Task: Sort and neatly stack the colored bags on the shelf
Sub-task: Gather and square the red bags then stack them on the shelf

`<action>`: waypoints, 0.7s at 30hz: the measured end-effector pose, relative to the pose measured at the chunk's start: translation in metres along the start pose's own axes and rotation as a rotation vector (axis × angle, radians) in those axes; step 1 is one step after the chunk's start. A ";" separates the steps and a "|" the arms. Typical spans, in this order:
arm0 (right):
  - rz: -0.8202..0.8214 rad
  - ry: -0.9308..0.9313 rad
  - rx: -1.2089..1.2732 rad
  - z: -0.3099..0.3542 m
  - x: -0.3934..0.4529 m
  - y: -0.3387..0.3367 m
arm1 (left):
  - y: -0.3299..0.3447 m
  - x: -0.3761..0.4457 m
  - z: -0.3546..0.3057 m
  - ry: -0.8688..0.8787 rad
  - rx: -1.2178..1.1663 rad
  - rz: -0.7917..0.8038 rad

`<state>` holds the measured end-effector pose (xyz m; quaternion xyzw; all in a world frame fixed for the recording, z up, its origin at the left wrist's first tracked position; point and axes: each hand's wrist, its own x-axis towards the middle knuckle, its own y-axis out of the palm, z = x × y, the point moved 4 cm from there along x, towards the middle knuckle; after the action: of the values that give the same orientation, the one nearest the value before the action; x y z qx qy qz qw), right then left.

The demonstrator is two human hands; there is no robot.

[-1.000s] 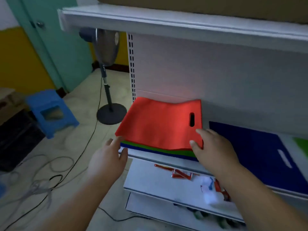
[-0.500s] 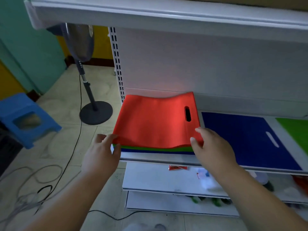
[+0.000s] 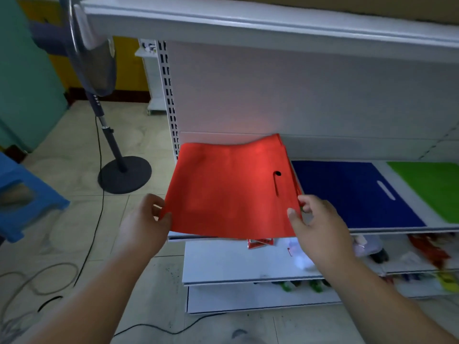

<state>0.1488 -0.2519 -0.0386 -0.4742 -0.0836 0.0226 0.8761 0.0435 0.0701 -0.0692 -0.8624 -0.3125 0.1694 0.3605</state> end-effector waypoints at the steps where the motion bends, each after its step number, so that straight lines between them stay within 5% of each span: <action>1: 0.057 0.042 0.035 -0.001 0.001 0.005 | 0.001 0.000 -0.001 0.021 0.002 0.045; 8: 0.221 0.018 0.168 -0.002 -0.011 0.004 | 0.003 -0.014 0.006 0.069 -0.083 0.156; 14: -0.136 -0.073 -0.031 -0.023 -0.031 -0.059 | 0.029 -0.051 -0.036 0.200 -0.141 -0.017; 21: -0.422 0.010 -0.092 -0.147 -0.043 -0.172 | 0.118 -0.103 -0.174 0.519 -0.135 -0.011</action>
<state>0.1246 -0.4736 0.0208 -0.4859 -0.1775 -0.1676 0.8392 0.1060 -0.1525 -0.0292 -0.8973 -0.2247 -0.0807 0.3714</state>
